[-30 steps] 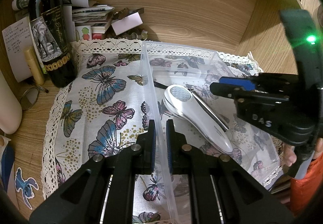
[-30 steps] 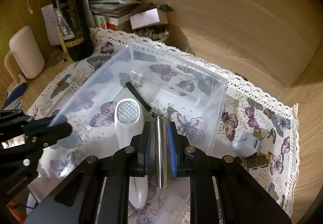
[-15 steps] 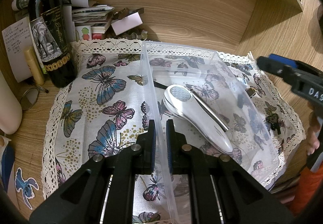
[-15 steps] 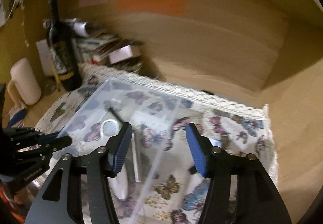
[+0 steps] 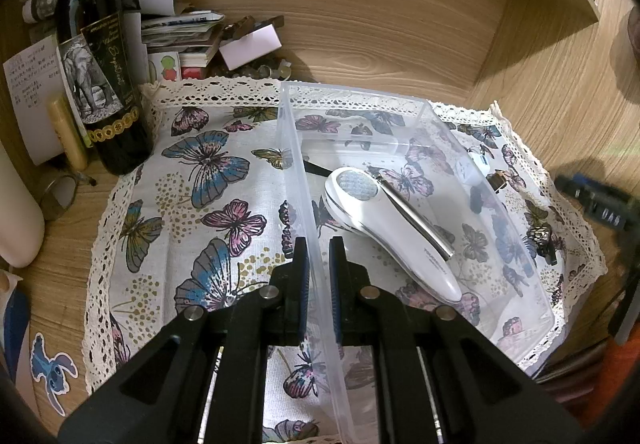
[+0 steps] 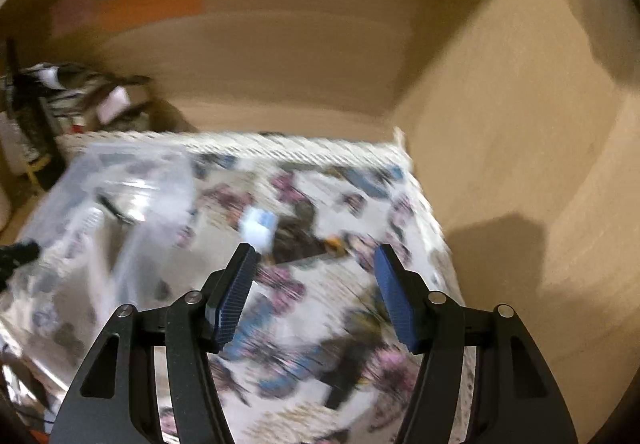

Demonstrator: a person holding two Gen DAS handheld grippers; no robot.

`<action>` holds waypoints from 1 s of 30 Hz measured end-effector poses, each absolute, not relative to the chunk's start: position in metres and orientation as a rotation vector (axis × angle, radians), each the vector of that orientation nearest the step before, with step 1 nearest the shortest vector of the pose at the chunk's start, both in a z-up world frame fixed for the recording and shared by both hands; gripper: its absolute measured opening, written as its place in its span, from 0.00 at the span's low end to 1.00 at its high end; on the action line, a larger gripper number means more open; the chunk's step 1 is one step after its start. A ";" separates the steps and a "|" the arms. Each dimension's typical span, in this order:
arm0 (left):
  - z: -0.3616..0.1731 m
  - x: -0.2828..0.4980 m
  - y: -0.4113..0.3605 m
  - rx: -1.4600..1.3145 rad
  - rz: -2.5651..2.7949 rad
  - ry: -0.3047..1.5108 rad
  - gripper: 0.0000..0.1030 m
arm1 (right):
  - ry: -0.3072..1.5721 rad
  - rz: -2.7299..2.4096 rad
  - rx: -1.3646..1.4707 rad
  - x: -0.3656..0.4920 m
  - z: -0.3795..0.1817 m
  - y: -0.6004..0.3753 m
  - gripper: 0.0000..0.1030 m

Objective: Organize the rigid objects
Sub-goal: 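Move the right tool back to the items on the cloth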

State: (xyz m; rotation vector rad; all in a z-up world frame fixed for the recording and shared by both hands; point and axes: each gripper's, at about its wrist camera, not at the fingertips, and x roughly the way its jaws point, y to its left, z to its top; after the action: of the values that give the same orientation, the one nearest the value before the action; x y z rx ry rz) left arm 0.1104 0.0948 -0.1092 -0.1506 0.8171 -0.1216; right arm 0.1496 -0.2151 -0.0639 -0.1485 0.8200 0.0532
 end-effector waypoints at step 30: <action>-0.109 0.111 0.096 -0.153 -0.122 0.819 0.09 | 0.974 0.011 -0.031 0.113 -0.127 -0.258 0.21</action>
State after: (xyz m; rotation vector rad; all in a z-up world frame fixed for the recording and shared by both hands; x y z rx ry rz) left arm 0.1110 0.0963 -0.1086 -0.1534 0.8188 -0.1224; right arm 0.1131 -0.2575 -0.1266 -0.0310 0.9743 0.0114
